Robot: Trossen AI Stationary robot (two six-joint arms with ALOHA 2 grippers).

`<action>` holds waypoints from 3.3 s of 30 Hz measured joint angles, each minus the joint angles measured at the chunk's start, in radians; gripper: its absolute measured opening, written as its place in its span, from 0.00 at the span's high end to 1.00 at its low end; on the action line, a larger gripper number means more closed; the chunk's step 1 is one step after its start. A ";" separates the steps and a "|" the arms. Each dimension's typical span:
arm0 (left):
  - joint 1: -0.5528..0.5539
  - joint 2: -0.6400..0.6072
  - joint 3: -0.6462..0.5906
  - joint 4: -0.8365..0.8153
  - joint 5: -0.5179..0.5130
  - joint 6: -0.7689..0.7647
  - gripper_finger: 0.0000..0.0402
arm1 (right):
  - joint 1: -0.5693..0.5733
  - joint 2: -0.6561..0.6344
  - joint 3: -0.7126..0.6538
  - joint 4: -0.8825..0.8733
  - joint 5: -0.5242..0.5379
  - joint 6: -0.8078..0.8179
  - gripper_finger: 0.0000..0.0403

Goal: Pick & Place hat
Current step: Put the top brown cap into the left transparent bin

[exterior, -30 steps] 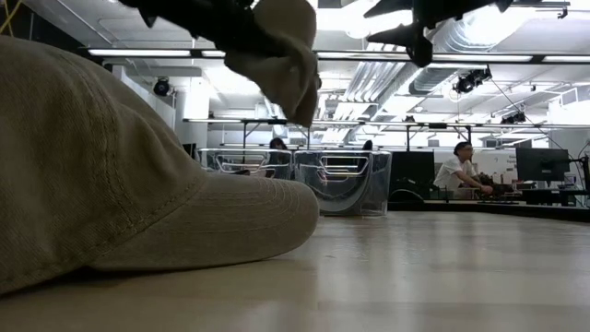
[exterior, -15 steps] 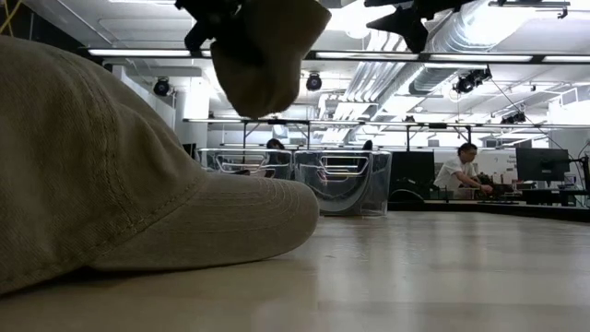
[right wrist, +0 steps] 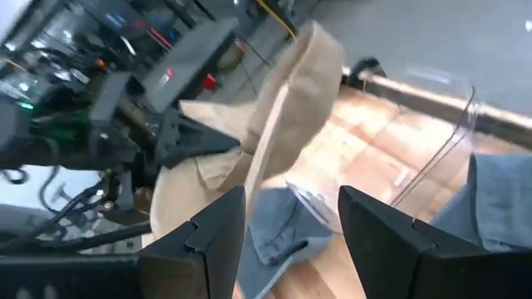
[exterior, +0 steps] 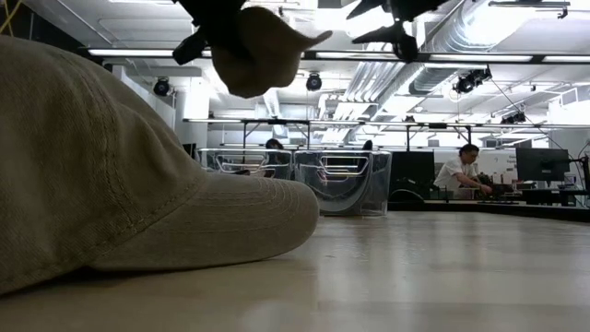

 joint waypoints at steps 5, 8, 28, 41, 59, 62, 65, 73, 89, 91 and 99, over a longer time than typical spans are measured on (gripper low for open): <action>-0.002 0.044 -0.001 -0.007 -0.068 0.060 1.00 | -0.005 0.126 0.149 -0.112 -0.005 0.005 0.53; -0.008 0.066 -0.002 -0.017 -0.094 0.089 1.00 | -0.005 0.188 0.242 -0.157 -0.012 -0.008 0.53; -0.039 0.104 -0.001 0.012 -0.156 0.087 1.00 | -0.048 0.474 0.600 -0.481 -0.059 -0.030 0.53; -0.039 0.104 -0.001 0.014 -0.142 0.086 1.00 | -0.044 0.489 0.601 -0.471 -0.039 -0.113 0.53; -0.039 0.121 -0.002 0.022 -0.122 0.086 1.00 | -0.028 0.556 0.601 -0.413 -0.084 -0.026 0.22; -0.039 0.120 -0.001 0.027 -0.122 0.083 1.00 | -0.023 0.578 0.601 -0.409 -0.091 -0.024 0.21; -0.039 0.120 -0.001 0.022 -0.131 0.083 1.00 | -0.022 0.587 0.601 -0.410 -0.083 -0.028 0.21; -0.039 0.120 -0.001 0.022 -0.138 0.079 1.00 | -0.031 0.587 0.601 -0.403 -0.070 -0.028 0.27; -0.039 0.120 -0.001 0.022 -0.137 0.053 1.00 | -0.029 0.587 0.601 -0.406 -0.073 -0.076 0.85; -0.039 0.120 -0.001 0.022 -0.138 0.053 1.00 | -0.029 0.587 0.601 -0.406 -0.074 -0.102 0.95; -0.039 0.121 -0.001 0.022 -0.137 0.049 1.00 | -0.028 0.587 0.601 -0.413 -0.077 -0.159 0.98</action>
